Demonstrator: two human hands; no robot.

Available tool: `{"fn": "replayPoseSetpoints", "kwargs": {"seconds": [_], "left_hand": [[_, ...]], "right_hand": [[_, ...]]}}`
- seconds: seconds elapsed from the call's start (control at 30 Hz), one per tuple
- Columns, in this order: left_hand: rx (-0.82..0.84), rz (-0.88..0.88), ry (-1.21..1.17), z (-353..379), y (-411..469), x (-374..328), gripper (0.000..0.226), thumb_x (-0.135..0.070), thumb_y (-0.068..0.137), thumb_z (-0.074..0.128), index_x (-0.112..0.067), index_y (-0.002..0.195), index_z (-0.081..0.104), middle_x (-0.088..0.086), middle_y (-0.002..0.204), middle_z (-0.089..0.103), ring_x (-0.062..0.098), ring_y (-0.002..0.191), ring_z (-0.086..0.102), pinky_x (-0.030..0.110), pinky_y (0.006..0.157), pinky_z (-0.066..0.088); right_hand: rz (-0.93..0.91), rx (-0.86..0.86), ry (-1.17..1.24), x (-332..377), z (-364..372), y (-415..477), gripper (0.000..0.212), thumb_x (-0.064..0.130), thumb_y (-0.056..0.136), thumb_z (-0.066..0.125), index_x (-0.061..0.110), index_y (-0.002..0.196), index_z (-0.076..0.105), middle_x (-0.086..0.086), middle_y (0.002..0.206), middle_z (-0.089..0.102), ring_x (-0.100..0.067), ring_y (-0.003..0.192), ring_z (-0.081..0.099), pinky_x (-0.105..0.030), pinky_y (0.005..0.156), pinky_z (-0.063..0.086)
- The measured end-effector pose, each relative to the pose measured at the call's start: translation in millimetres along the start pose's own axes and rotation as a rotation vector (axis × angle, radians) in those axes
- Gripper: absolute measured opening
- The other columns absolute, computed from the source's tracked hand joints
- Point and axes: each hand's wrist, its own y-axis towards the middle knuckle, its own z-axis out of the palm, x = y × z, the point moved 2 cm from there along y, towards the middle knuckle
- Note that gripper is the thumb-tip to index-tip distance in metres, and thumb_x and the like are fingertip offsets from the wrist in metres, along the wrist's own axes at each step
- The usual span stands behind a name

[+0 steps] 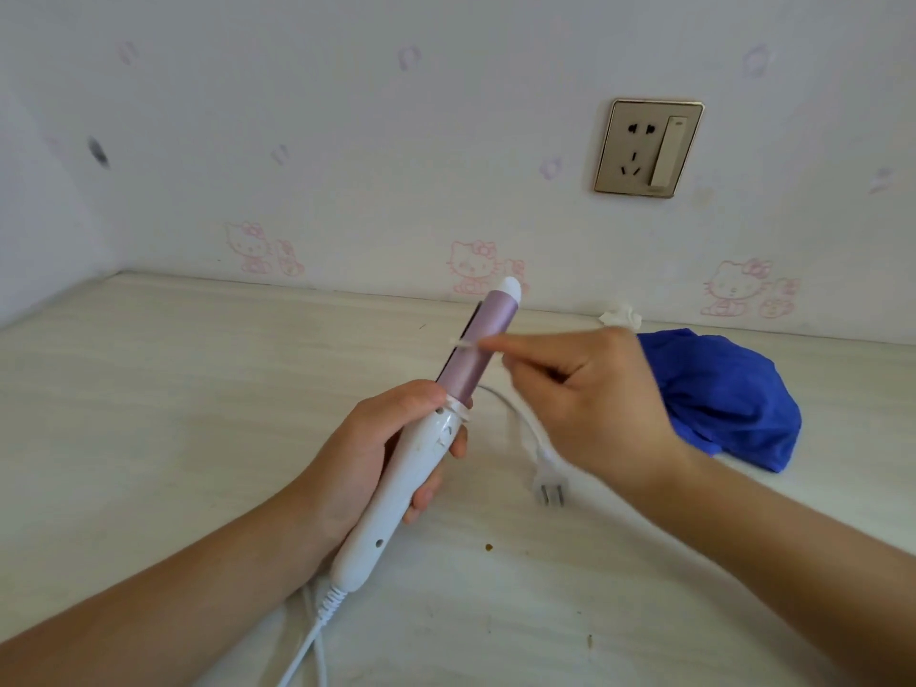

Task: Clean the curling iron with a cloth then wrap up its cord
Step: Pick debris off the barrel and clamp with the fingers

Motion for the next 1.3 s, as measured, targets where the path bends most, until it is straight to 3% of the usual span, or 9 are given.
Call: {"fn": "replayPoseSetpoints", "kwargs": {"seconds": [0.13,0.27,0.5,0.63,0.73,0.9,0.97,1.07,1.3], "left_hand": [[-0.007,0.037,0.053,1,-1,-2,0.036,-0.042,0.081,0.067,-0.011,0.098,0.067,0.011,0.086,0.064,0.019,0.042,0.046,0.023,0.042,0.039],[-0.015,0.029,0.036,1,0,-2,0.039,-0.041,0.078,0.071,-0.015,0.107,0.064,0.011,0.087,0.063,0.018,0.042,0.047,0.022,0.042,0.039],[-0.013,0.001,-0.001,3,1,-1,0.03,-0.03,0.078,0.077,-0.019,0.103,0.064,0.021,0.1,0.076,0.018,0.039,0.046,0.022,0.039,0.041],[-0.018,0.022,-0.014,1,1,-2,0.038,-0.032,0.075,0.077,-0.016,0.107,0.062,0.02,0.086,0.068,0.017,0.037,0.043,0.022,0.039,0.039],[-0.008,-0.005,-0.073,0,5,-3,0.031,-0.039,0.083,0.069,-0.016,0.102,0.062,0.021,0.079,0.065,0.019,0.035,0.045,0.022,0.038,0.04],[0.067,-0.02,-0.2,-1,5,1,0.036,-0.042,0.098,0.045,-0.017,0.1,0.071,0.024,0.08,0.064,0.024,0.038,0.047,0.025,0.04,0.041],[0.052,-0.024,-0.206,-3,6,1,0.036,-0.041,0.099,0.043,-0.017,0.1,0.07,0.024,0.079,0.063,0.024,0.038,0.047,0.026,0.039,0.04],[0.05,-0.017,-0.197,-3,6,-1,0.039,-0.04,0.101,0.039,-0.011,0.105,0.065,0.023,0.08,0.06,0.024,0.039,0.048,0.025,0.039,0.042],[0.028,-0.012,-0.184,3,0,-2,0.034,-0.031,0.099,0.038,-0.014,0.108,0.066,0.025,0.084,0.061,0.024,0.042,0.046,0.026,0.041,0.04]], "right_hand": [[0.088,-0.1,0.024,-12,-19,16,0.038,-0.003,0.096,0.06,0.025,0.114,0.079,-0.016,0.051,0.054,-0.033,0.044,0.046,-0.033,0.041,0.038],[-0.052,0.011,0.025,6,3,-7,0.039,-0.005,0.09,0.062,0.023,0.11,0.081,-0.001,0.047,0.043,-0.003,0.043,0.034,-0.017,0.044,0.03],[0.064,-0.08,-0.003,-9,-14,14,0.035,-0.003,0.095,0.062,0.022,0.112,0.08,-0.01,0.047,0.051,-0.019,0.04,0.042,-0.028,0.043,0.037],[-0.052,0.034,0.036,8,6,-11,0.038,-0.004,0.09,0.062,0.023,0.109,0.081,0.012,0.045,0.044,-0.002,0.04,0.037,-0.012,0.045,0.031],[-0.072,0.093,0.026,14,10,-12,0.038,-0.002,0.09,0.061,0.025,0.11,0.08,0.002,0.048,0.049,-0.004,0.041,0.038,-0.01,0.046,0.029],[0.06,-0.083,-0.001,-9,-13,13,0.034,-0.002,0.095,0.062,0.021,0.112,0.08,-0.01,0.049,0.052,-0.018,0.041,0.043,-0.031,0.043,0.041],[-0.008,-0.035,0.006,0,-3,-1,0.036,-0.003,0.092,0.062,0.022,0.111,0.081,-0.004,0.048,0.047,-0.004,0.042,0.036,-0.021,0.043,0.034],[-0.085,0.097,0.019,15,12,-17,0.037,-0.004,0.09,0.062,0.021,0.111,0.081,0.001,0.047,0.046,-0.007,0.041,0.038,-0.009,0.047,0.029],[0.023,-0.083,0.005,-4,-9,7,0.034,-0.002,0.094,0.062,0.022,0.111,0.08,-0.009,0.048,0.05,-0.02,0.04,0.043,-0.03,0.042,0.039]]}}
